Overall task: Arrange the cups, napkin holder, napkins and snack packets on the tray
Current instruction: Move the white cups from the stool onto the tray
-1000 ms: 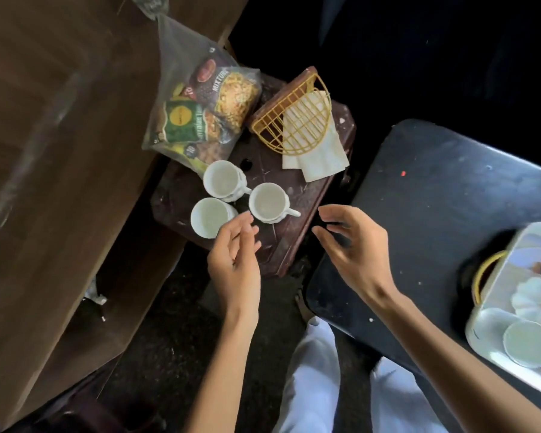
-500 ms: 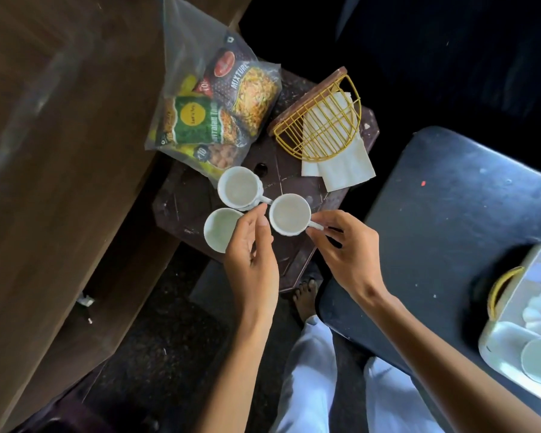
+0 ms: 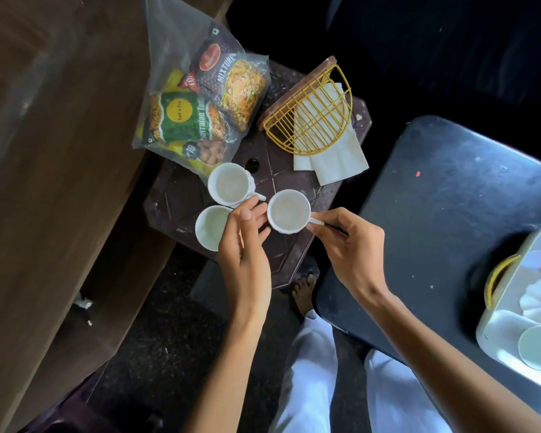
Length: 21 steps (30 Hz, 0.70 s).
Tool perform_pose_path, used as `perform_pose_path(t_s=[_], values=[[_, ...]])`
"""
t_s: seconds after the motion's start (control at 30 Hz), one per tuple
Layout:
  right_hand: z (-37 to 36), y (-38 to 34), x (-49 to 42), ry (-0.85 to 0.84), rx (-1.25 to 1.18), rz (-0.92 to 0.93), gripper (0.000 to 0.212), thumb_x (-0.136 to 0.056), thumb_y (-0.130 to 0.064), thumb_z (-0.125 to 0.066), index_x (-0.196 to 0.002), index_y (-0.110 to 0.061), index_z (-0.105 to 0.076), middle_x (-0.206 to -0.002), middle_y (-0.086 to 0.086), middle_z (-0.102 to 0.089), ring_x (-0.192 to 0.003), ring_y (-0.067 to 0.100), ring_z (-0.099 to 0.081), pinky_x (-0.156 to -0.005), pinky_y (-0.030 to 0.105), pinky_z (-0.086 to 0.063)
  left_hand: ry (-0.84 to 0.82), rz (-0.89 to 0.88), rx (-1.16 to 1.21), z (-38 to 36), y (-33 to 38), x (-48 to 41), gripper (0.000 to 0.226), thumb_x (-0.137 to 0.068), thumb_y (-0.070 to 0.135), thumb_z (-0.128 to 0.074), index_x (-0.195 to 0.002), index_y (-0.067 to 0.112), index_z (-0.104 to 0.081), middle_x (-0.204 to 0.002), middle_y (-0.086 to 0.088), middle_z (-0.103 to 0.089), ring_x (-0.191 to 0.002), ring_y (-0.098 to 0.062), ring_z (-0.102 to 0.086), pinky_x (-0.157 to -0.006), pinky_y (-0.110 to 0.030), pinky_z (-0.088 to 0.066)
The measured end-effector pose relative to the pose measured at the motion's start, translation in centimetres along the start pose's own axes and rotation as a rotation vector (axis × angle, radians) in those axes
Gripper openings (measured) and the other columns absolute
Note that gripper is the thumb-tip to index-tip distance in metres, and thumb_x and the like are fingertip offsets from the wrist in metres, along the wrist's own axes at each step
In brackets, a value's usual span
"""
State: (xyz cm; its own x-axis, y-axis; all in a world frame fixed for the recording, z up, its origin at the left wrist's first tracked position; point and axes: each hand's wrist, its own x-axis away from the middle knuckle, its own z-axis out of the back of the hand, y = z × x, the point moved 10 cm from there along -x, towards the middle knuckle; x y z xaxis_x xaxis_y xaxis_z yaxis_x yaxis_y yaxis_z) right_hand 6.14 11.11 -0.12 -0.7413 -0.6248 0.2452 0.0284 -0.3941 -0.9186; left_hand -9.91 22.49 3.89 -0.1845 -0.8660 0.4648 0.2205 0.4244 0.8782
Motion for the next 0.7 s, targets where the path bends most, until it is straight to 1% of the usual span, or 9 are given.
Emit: perform_pose_path(t_s=[0.1, 0.17, 0.23, 0.3, 0.33, 0.4, 0.5, 0.6, 0.7], values=[[1.6, -0.2, 0.7, 0.018, -0.012, 0.017, 0.01, -0.083, -0.009, -0.08, -0.093, -0.009, -0.078, -0.092, -0.009, -0.077, -0.085, 0.0, -0.073, -0.074, 0.009, -0.053, -0.02, -0.029, -0.047, -0.7, 0.2, 0.8, 0.028, -0.11, 0.018, -0.04, -0.125, 0.016, -0.063, -0.127, -0.008, -0.071, -0.12, -0.015, -0.068, -0.099, -0.031, -0.057], [3.1, -0.3, 1.4, 0.035, -0.011, 0.027, 0.012, -0.083, -0.008, -0.08, -0.094, -0.007, -0.078, -0.094, -0.006, -0.078, -0.088, 0.001, -0.073, -0.076, 0.012, -0.055, -0.042, -0.045, -0.088, -1.6, 0.1, 1.5, 0.026, -0.108, 0.015, -0.043, -0.123, 0.016, -0.065, -0.127, -0.006, -0.071, -0.12, -0.012, -0.068, -0.1, -0.036, -0.058], [5.0, -0.1, 2.3, 0.058, -0.015, 0.037, 0.013, -0.082, -0.008, -0.081, -0.095, -0.005, -0.078, -0.096, -0.003, -0.078, -0.09, 0.003, -0.074, -0.079, 0.014, -0.056, -0.071, -0.046, -0.112, -2.8, -0.2, 2.5, 0.026, -0.108, 0.013, -0.045, -0.122, 0.015, -0.067, -0.125, 0.001, -0.072, -0.118, -0.007, -0.068, -0.101, -0.037, -0.058], [7.1, 0.3, 3.5, 0.085, -0.015, 0.038, 0.013, -0.082, -0.008, -0.08, -0.094, -0.005, -0.077, -0.098, -0.003, -0.078, -0.092, 0.004, -0.074, -0.081, 0.016, -0.056, -0.108, -0.039, -0.123, -4.2, -0.6, 3.8, 0.027, -0.108, 0.013, -0.045, -0.121, 0.016, -0.069, -0.121, 0.007, -0.073, -0.114, -0.004, -0.069, -0.1, -0.034, -0.059], [8.3, 0.6, 4.1, 0.099, -0.013, 0.032, 0.013, -0.082, -0.009, -0.08, -0.094, -0.006, -0.077, -0.098, -0.003, -0.078, -0.093, 0.004, -0.074, -0.082, 0.017, -0.056, -0.127, -0.031, -0.123, -5.0, -0.9, 4.6, 0.028, -0.108, 0.013, -0.045, -0.119, 0.018, -0.07, -0.119, 0.007, -0.074, -0.113, -0.005, -0.07, -0.099, -0.033, -0.059], [10.7, 1.6, 5.4, 0.128, -0.025, 0.006, 0.013, -0.082, -0.009, -0.08, -0.094, -0.007, -0.077, -0.098, -0.004, -0.079, -0.093, 0.006, -0.074, -0.082, 0.02, -0.057, -0.168, -0.014, -0.141, -6.9, -1.5, 6.5, 0.03, -0.108, 0.014, -0.045, -0.114, 0.021, -0.073, -0.118, 0.002, -0.076, -0.113, -0.01, -0.072, -0.099, -0.036, -0.059], [14.6, 3.2, 7.5, 0.164, -0.042, -0.03, 0.013, -0.082, -0.006, -0.079, -0.095, -0.005, -0.077, -0.099, -0.002, -0.079, -0.094, 0.008, -0.075, -0.083, 0.024, -0.058, -0.212, -0.03, -0.201, -9.7, -2.5, 9.5, 0.03, -0.107, 0.014, -0.047, -0.116, 0.012, -0.075, -0.12, -0.003, -0.075, -0.113, -0.012, -0.071, -0.098, -0.043, -0.059], [18.7, 4.5, 9.7, 0.206, -0.039, -0.051, 0.014, -0.083, -0.004, -0.078, -0.096, -0.006, -0.076, -0.097, -0.004, -0.078, -0.092, 0.006, -0.074, -0.081, 0.019, -0.057, -0.256, -0.04, -0.231, -12.6, -3.8, 12.8, 0.029, -0.106, 0.017, -0.049, -0.115, 0.013, -0.076, -0.12, 0.002, -0.074, -0.114, -0.013, -0.07, -0.098, -0.044, -0.059], [23.1, 6.1, 12.1, 0.257, -0.021, -0.087, 0.014, -0.083, -0.004, -0.077, -0.097, -0.005, -0.076, -0.093, -0.008, -0.077, -0.087, -0.002, -0.072, -0.077, 0.012, -0.054, -0.319, -0.024, -0.224, -15.9, -5.2, 16.4, 0.027, -0.105, 0.02, -0.051, -0.113, 0.021, -0.077, -0.116, 0.007, -0.072, -0.111, -0.012, -0.071, -0.095, -0.037, -0.059]])
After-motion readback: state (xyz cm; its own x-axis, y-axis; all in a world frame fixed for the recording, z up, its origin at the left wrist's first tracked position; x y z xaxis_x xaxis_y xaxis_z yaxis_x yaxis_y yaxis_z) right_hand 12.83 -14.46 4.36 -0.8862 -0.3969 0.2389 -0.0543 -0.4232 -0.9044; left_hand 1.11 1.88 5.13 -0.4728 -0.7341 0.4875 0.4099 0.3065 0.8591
